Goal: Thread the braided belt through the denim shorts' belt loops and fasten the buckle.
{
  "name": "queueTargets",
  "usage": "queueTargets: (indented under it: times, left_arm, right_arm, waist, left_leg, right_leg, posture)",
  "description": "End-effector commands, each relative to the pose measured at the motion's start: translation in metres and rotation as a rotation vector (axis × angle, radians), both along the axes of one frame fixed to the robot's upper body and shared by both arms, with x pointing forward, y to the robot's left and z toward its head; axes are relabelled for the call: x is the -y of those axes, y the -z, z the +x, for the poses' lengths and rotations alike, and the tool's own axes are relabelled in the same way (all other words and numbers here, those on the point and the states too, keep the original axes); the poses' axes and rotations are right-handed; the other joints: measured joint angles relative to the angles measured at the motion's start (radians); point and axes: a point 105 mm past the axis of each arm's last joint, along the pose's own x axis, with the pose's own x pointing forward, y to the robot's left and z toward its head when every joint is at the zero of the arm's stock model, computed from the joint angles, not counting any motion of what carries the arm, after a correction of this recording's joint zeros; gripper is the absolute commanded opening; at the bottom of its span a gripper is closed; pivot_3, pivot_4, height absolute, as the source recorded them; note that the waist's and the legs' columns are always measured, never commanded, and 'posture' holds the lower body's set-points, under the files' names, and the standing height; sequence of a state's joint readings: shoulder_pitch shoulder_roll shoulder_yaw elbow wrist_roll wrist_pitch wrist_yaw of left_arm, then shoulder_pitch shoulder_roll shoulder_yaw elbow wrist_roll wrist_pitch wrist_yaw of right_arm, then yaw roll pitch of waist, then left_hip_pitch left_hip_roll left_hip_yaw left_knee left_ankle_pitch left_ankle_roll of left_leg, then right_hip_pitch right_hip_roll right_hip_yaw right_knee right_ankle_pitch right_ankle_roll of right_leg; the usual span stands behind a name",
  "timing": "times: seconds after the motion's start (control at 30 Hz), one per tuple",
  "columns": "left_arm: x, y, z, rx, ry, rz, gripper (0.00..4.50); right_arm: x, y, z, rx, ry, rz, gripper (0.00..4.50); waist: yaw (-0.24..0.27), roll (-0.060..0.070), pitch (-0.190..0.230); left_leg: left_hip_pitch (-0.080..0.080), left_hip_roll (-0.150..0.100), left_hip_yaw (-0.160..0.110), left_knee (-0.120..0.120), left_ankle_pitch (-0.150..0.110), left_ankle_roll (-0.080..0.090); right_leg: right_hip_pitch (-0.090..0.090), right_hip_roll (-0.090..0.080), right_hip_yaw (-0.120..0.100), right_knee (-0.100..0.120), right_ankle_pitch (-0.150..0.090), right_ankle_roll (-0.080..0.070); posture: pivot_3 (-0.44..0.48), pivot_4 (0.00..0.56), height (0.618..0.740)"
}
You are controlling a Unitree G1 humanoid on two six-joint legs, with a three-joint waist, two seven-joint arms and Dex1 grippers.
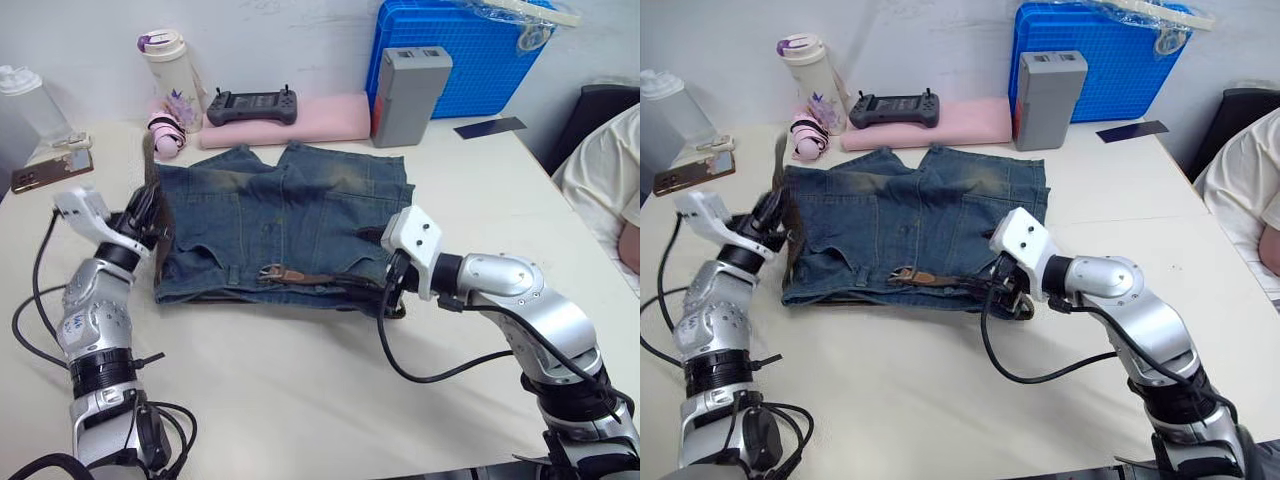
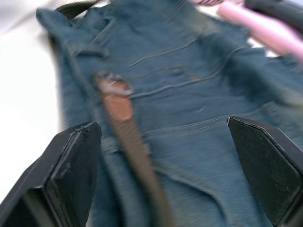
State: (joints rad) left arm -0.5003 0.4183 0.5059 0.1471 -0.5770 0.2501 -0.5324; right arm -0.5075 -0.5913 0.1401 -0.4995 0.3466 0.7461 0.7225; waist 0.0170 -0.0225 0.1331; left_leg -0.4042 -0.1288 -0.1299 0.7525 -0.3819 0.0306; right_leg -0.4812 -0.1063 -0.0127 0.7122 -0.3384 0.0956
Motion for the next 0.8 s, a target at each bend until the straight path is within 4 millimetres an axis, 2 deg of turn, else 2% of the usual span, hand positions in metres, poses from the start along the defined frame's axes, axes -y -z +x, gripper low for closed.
queueTargets:
  times: [0.03,0.07,0.13,0.2,0.27,0.3,0.4,0.5,0.6,0.7,0.8]
  left_arm:
    - [0.053,-0.01,-0.024,0.049,0.244,0.22,0.59]
    - [0.064,-0.004,-0.029,0.03,0.295,0.29,0.59]
    - [0.089,0.016,-0.038,-0.033,0.427,0.48,0.59]
    - [0.106,0.032,-0.05,-0.08,0.59,0.588,0.59]
    - [0.111,0.04,-0.058,-0.1,0.686,0.645,0.59]
    - [0.112,0.042,-0.059,-0.104,0.705,0.663,0.59]
    - [0.112,0.053,-0.064,-0.122,0.782,0.767,0.59]
    - [0.112,0.053,-0.066,-0.117,0.83,0.791,0.59]
    - [0.109,0.048,-0.061,-0.102,0.829,0.794,0.59]
    - [0.103,0.037,-0.052,-0.082,0.779,0.758,0.59]
    - [0.101,0.027,-0.051,-0.066,0.776,0.714,0.59]
  right_arm:
    - [0.013,-0.003,0.009,0.095,0.064,-0.064,4.5]
    - [0.014,-0.004,0.011,0.119,0.077,-0.074,4.5]
    - [0.011,-0.02,0.019,0.241,0.091,-0.091,4.5]
    - [0.003,-0.041,0.027,0.513,0.101,-0.172,4.5]
    - [-0.005,-0.046,0.028,0.704,0.075,-0.251,4.5]
    - [-0.006,-0.045,0.028,0.747,0.065,-0.27,4.5]
    - [-0.012,-0.033,0.028,0.888,-0.008,-0.395,4.5]
    - [-0.014,-0.015,0.024,0.9,-0.097,-0.462,4.5]
    - [-0.011,0.003,0.016,0.807,-0.151,-0.44,4.5]
    - [-0.01,0.0,0.009,0.729,-0.157,-0.363,4.5]
    - [-0.01,-0.002,0.004,0.696,-0.176,-0.335,4.5]
  waist:
    - [0.001,0.0,0.0]
    - [0.001,0.001,0.0]
    - [0.0,0.002,0.002]
    - [-0.002,0.006,0.004]
    - [-0.004,0.008,0.006]
    - [-0.004,0.009,0.006]
    - [-0.006,0.009,0.006]
    - [-0.004,0.01,0.007]
    - [0.003,0.01,0.007]
    - [0.004,0.011,0.009]
    - [0.0,0.012,0.012]
  left_leg:
    - [0.001,0.0,0.0,0.0,0.0,0.0]
    - [0.001,0.0,0.0,0.0,0.0,0.0]
    - [0.001,0.0,0.001,0.0,0.0,0.0]
    - [0.001,0.0,0.001,0.0,0.0,0.0]
    - [0.001,0.0,0.002,-0.001,0.0,-0.001]
    - [0.001,0.0,0.002,-0.001,0.001,-0.001]
    - [0.001,0.002,0.002,-0.002,0.0,-0.002]
    - [0.001,0.001,0.002,-0.001,0.0,-0.001]
    - [0.0,0.002,0.002,-0.001,0.0,-0.001]
    - [0.0,0.002,0.002,-0.001,0.0,-0.001]
    - [0.0,0.002,0.002,0.0,0.0,-0.001]
  right_leg:
    - [0.001,0.0,0.0,0.0,0.0,0.0]
    - [0.001,0.0,0.0,0.0,0.0,0.0]
    - [0.001,0.0,0.001,0.0,0.0,0.0]
    - [0.0,0.0,0.001,0.001,0.0,0.0]
    - [-0.001,0.0,0.002,0.001,0.0,0.0]
    - [-0.001,0.001,0.002,0.001,0.0,0.0]
    - [-0.002,0.003,0.002,0.001,0.0,0.0]
    - [-0.002,0.003,0.002,0.0,0.0,0.0]
    - [-0.001,0.003,0.002,0.0,0.0,0.0]
    - [-0.001,0.003,0.002,0.0,0.0,0.0]
    - [-0.002,0.004,0.002,0.001,0.0,0.0]
  posture:
    - [0.0,0.15,0.676]
    - [0.0,0.15,0.676]
    - [0.0,0.15,0.676]
    - [0.0,0.15,0.676]
    - [0.0,0.15,0.676]
    - [0.0,0.15,0.676]
    - [0.0,0.15,0.676]
    - [0.0,0.15,0.676]
    - [0.0,0.15,0.676]
    - [0.0,0.15,0.676]
    - [0.0,0.15,0.676]
